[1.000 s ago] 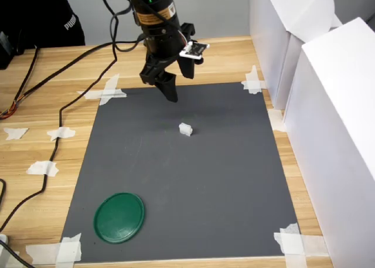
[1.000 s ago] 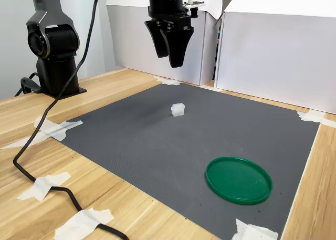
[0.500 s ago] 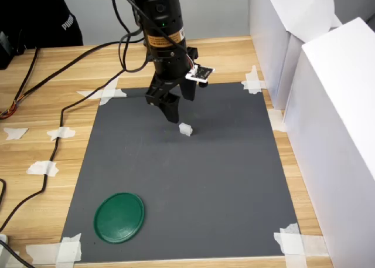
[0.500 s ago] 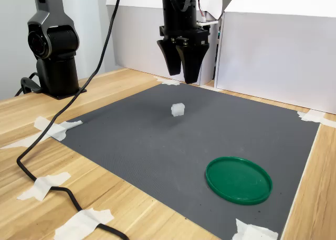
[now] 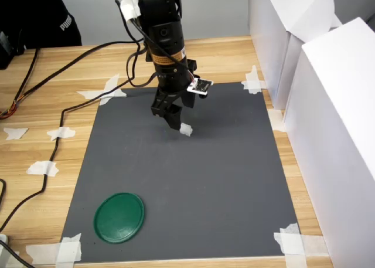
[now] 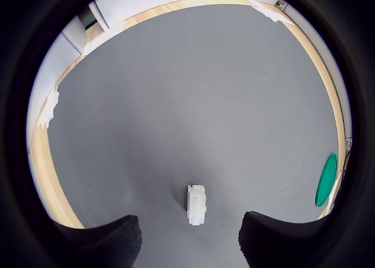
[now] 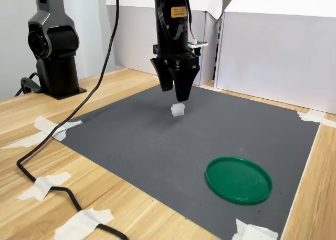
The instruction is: Grasp a white terminal and put it on the green lid.
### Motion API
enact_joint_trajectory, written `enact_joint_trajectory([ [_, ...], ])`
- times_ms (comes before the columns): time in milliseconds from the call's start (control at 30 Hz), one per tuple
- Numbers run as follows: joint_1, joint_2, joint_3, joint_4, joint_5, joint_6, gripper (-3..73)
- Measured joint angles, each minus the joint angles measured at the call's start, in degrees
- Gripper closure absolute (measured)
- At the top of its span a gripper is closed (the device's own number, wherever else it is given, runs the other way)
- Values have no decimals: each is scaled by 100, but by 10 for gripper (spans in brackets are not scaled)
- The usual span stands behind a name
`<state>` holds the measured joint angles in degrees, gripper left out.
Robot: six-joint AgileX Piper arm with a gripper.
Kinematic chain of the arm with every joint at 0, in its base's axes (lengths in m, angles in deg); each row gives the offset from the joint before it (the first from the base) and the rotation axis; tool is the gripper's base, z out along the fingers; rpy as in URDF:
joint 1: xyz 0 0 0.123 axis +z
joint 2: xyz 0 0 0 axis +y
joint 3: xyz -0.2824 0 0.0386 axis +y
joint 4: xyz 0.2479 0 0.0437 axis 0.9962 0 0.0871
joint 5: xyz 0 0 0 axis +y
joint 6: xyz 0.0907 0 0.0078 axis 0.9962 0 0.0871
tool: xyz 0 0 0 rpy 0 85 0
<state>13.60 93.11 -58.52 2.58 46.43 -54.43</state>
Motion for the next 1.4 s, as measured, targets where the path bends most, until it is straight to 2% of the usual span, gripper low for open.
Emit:
enact_joint_trajectory([
  [467, 6, 492, 7, 23, -362, -40, -3],
  [733, 6, 595, 7, 23, -398, -40, 62],
  [900, 6, 618, 7, 23, -398, -34, 166],
  [1300, 6, 749, -12, -5, -398, 72, 556],
  [1400, 6, 749, -18, -5, -388, 102, 599],
])
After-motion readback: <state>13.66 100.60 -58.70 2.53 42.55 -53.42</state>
